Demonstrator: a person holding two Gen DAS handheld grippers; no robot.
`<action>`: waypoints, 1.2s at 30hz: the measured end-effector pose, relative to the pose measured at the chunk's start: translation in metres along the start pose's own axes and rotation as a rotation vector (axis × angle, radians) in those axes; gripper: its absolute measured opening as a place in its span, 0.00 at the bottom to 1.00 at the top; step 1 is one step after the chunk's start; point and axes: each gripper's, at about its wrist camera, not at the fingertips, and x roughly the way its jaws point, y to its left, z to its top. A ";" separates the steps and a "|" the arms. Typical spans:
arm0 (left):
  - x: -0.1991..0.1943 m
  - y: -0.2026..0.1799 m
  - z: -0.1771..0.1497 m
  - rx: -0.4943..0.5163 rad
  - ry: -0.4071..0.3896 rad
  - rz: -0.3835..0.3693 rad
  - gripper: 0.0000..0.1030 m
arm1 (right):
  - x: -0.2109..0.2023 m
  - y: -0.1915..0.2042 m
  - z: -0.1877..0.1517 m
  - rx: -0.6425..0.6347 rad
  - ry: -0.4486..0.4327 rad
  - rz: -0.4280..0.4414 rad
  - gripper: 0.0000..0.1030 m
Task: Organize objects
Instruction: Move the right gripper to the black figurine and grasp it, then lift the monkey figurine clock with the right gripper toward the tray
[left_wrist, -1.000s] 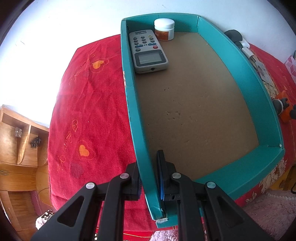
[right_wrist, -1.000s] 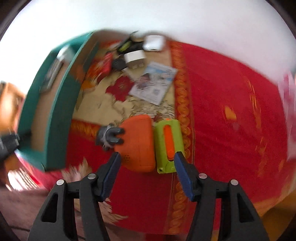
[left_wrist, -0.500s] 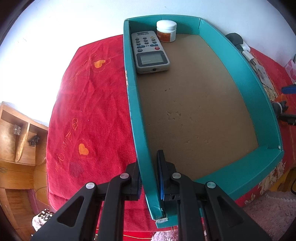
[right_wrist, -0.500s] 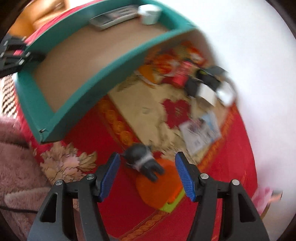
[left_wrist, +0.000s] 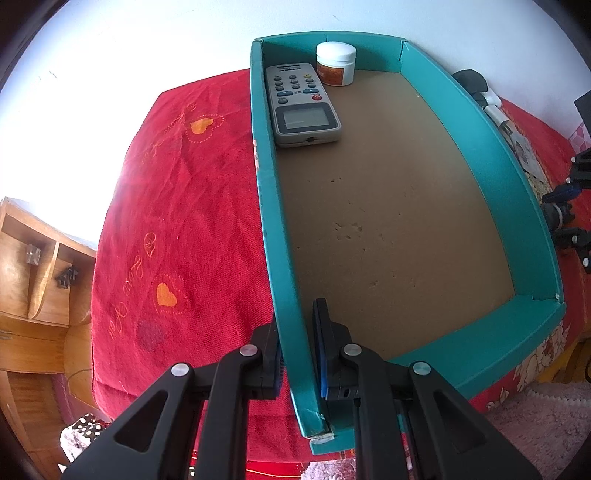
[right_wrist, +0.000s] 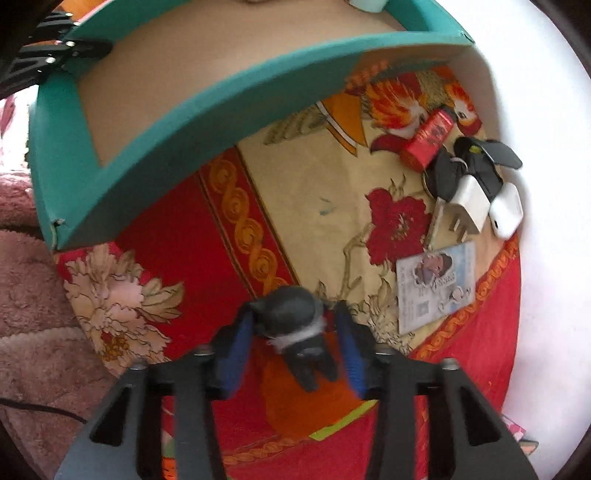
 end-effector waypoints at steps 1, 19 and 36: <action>0.000 0.000 0.000 0.000 0.000 0.000 0.10 | -0.002 0.004 -0.004 -0.002 -0.003 -0.002 0.40; 0.001 -0.006 -0.001 0.007 0.004 0.013 0.10 | -0.059 -0.041 -0.044 0.589 -0.504 0.004 0.38; 0.001 -0.009 0.001 0.009 0.006 0.015 0.10 | -0.042 -0.034 -0.088 0.874 -0.439 0.084 0.53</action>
